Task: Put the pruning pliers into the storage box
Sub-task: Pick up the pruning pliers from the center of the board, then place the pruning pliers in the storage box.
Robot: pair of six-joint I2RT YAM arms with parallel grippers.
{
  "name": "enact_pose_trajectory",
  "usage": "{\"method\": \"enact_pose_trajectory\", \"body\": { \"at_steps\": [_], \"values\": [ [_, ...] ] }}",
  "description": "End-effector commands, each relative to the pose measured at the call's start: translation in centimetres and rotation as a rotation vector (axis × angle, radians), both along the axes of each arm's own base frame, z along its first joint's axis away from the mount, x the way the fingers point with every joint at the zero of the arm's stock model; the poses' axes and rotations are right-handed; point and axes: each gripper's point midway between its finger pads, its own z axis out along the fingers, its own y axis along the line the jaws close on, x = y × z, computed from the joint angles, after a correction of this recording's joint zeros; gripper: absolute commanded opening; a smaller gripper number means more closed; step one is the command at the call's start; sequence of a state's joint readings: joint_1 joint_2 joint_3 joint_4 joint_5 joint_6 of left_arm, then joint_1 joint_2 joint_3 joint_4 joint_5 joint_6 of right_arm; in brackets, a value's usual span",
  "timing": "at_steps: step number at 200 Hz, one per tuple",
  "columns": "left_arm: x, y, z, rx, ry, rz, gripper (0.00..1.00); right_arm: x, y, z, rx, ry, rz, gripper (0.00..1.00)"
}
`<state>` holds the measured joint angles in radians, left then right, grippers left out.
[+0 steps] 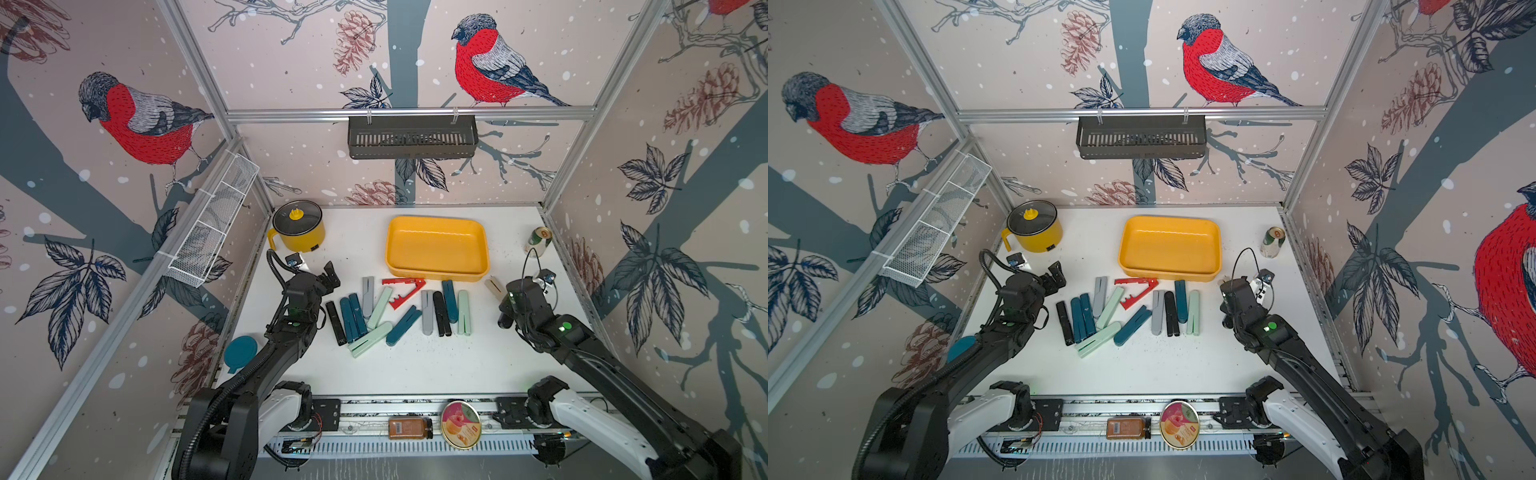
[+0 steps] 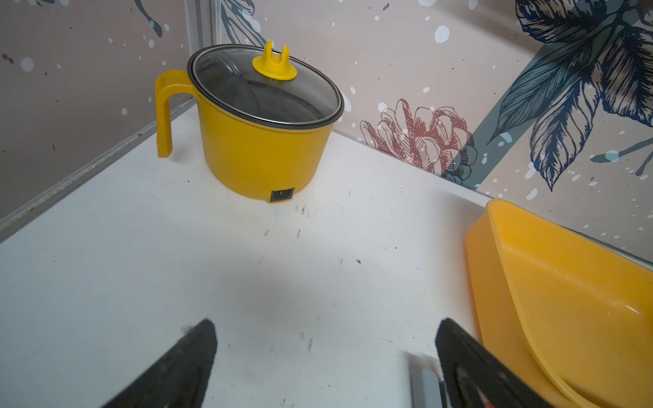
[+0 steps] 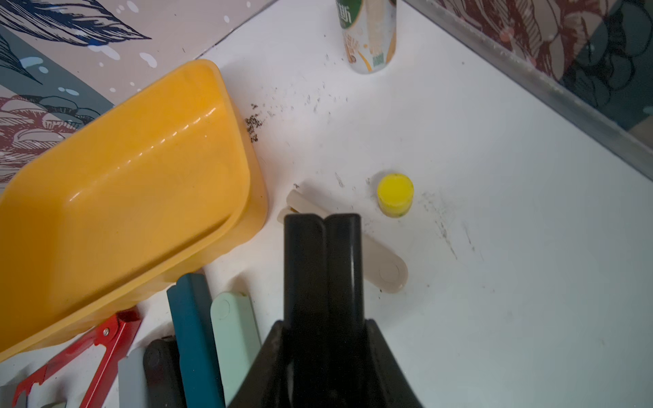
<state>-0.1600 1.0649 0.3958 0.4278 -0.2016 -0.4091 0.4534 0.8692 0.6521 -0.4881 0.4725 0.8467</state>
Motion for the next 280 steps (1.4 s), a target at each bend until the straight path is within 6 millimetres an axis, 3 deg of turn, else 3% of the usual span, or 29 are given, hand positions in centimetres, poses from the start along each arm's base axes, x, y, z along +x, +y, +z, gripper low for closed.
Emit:
{"method": "enact_pose_trajectory", "body": {
  "at_steps": [1, 56, 135, 176, 246, 280],
  "values": [
    [0.3, -1.1, 0.6, 0.013, -0.014, -0.072, 0.97, 3.8, 1.5, 3.1, -0.055, -0.101, 0.138, 0.13],
    [0.7, -2.8, 0.4, -0.001, -0.005, -0.16, 0.97, 10.9, 3.9, 5.2, -0.147, -0.099, 0.261, 0.12],
    [0.8, -2.8, -0.3, 0.011, 0.023, -0.16, 0.97, 18.9, 7.6, 1.4, -0.205, 0.005, 0.376, 0.12],
    [0.9, -2.8, -0.6, 0.022, 0.035, -0.154, 0.97, 20.5, 8.5, -1.1, -0.228, 0.067, 0.387, 0.12],
    [1.2, -2.6, -1.3, 0.034, 0.06, -0.147, 0.97, 22.1, 7.3, -5.1, -0.302, 0.176, 0.348, 0.14],
    [1.2, -2.6, -1.4, 0.036, 0.064, -0.143, 0.97, 22.5, 8.1, -7.3, -0.297, 0.227, 0.372, 0.16]
  ]
}}
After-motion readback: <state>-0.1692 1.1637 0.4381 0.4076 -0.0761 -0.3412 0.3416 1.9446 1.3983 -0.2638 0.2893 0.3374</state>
